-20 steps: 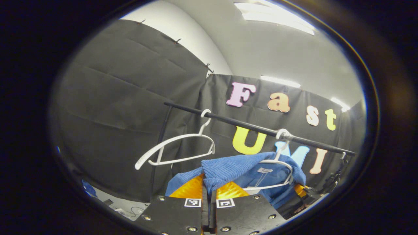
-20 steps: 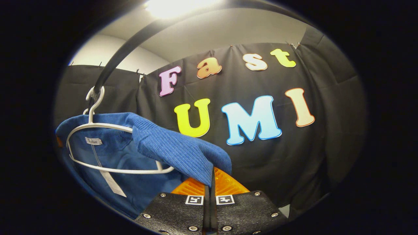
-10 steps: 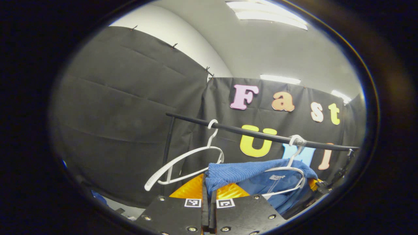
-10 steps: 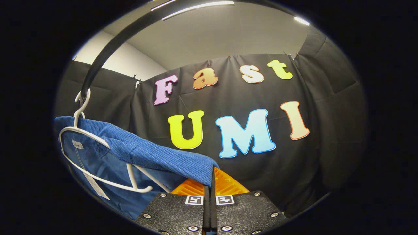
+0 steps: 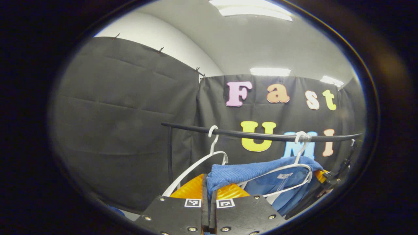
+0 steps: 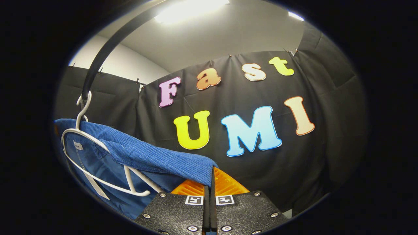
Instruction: Grasp the clothes on the hanger with both hands and then place them into the laundry hamper below.
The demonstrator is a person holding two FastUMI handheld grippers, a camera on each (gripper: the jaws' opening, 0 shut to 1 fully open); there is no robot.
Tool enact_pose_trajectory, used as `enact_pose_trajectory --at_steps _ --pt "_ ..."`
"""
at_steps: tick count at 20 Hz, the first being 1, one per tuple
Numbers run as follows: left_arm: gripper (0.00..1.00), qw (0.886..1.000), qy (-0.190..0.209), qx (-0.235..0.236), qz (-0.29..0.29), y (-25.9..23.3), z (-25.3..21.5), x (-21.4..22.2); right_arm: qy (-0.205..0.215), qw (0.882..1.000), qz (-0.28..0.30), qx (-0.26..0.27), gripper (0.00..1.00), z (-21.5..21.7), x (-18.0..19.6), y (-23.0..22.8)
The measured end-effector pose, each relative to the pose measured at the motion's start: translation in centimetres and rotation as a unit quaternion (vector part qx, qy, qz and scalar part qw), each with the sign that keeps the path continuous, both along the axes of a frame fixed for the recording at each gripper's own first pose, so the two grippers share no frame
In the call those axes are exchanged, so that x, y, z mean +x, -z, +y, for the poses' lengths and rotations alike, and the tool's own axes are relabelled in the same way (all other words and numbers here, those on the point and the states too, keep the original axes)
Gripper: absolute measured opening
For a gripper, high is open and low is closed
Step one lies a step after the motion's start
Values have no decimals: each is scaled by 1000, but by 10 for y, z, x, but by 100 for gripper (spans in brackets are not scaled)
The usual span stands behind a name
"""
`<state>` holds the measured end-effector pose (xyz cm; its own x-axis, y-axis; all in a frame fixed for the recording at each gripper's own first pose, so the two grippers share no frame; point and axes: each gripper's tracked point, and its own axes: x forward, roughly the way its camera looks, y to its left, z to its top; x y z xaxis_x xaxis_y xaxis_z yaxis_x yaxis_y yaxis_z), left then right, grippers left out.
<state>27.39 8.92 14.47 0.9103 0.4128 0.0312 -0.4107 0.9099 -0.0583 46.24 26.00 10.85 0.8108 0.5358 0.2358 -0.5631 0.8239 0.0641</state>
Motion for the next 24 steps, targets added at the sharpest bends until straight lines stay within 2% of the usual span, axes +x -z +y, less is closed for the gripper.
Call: enact_pose_trajectory --at_steps 2,6,8,12,16,18,21,22,24 --pt "2 1000 1 7 4 0 4 0 -4 1000 2 -1 0 -2 -17 5" --pt "2 998 7 57 27 -14 2 -12 -16 1000 -1 -15 0 2 -15 5" --pt "1 996 10 68 51 -1 2 -3 -7 1000 -8 -14 0 1 -9 3" --pt "2 997 33 43 49 23 6 4 13 999 -30 -17 0 4 11 -5" --pt "2 997 44 42 57 23 16 11 25 998 -59 -28 0 14 24 -21" --pt "2 996 47 46 59 18 24 6 24 996 -79 -18 0 22 24 -32" --pt "1 997 45 30 64 25 44 0 17 994 -102 -43 0 35 28 -28" --pt "1 997 40 24 68 31 57 -4 8 993 -110 -50 0 41 27 -27" --pt "2 996 42 -18 76 49 61 -7 5 991 -118 -67 0 47 31 -19"
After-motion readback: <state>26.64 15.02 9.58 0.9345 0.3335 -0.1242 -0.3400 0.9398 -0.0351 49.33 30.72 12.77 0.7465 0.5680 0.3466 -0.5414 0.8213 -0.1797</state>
